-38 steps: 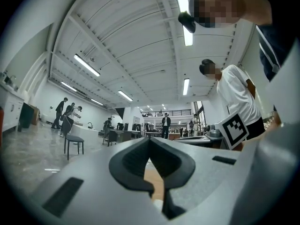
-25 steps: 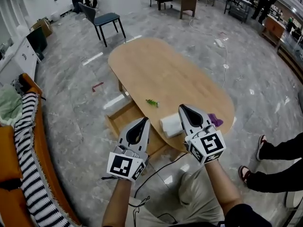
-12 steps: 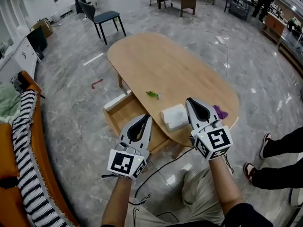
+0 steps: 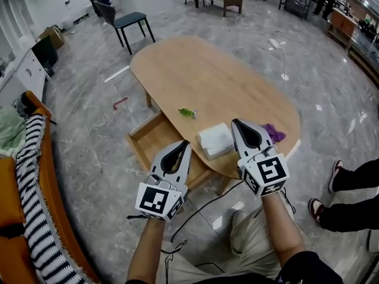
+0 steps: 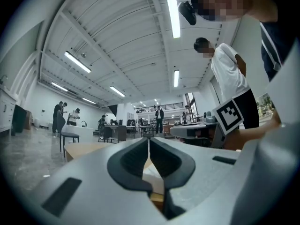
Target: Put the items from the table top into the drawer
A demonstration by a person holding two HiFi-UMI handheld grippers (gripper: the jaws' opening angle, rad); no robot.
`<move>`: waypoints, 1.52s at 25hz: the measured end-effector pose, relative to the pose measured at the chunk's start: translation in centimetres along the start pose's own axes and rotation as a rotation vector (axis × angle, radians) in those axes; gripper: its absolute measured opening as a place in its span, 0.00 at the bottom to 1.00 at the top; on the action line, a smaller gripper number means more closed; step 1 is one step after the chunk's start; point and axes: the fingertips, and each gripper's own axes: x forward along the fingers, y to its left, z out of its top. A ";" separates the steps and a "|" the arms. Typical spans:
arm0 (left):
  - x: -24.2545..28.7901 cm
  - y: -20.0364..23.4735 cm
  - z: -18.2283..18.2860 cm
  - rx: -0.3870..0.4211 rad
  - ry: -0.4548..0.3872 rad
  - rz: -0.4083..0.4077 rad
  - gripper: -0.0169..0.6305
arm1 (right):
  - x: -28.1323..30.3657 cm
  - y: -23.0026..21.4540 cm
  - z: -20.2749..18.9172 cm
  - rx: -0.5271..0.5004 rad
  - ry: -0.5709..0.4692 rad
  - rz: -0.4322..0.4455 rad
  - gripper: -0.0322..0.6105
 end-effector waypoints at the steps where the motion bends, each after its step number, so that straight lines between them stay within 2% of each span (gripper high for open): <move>1: 0.2 -0.1 -0.1 -0.001 -0.002 -0.004 0.03 | -0.1 -0.1 -0.1 -0.002 0.002 -0.002 0.08; 6: 1.5 -1.0 -1.2 -0.014 -0.004 -0.036 0.04 | -1.3 -1.0 -0.4 -0.016 -0.001 -0.023 0.08; 8: 2.0 -1.3 -1.9 -0.018 0.010 -0.051 0.08 | -1.7 -1.4 -0.6 -0.009 0.003 -0.032 0.08; 19: 5.1 -2.5 -5.7 -0.001 0.115 -0.140 0.53 | -1.6 -1.5 -1.4 -0.041 0.016 -0.027 0.08; 26: 7.1 -2.5 -8.4 0.010 0.206 -0.188 0.76 | -1.0 -2.0 -2.2 -0.045 0.026 -0.015 0.08; 30: 8.0 -2.7 -9.9 0.034 0.270 -0.213 0.81 | -0.7 -2.6 -2.2 -0.014 0.021 -0.011 0.08; 35: 8.8 -3.3 -11.4 0.079 0.343 -0.259 0.82 | 0.0 -2.4 -2.4 -0.018 0.022 0.001 0.08; 38: 9.0 -3.1 -11.9 0.087 0.359 -0.269 0.82 | 0.3 -2.1 -2.9 -0.027 0.030 0.005 0.08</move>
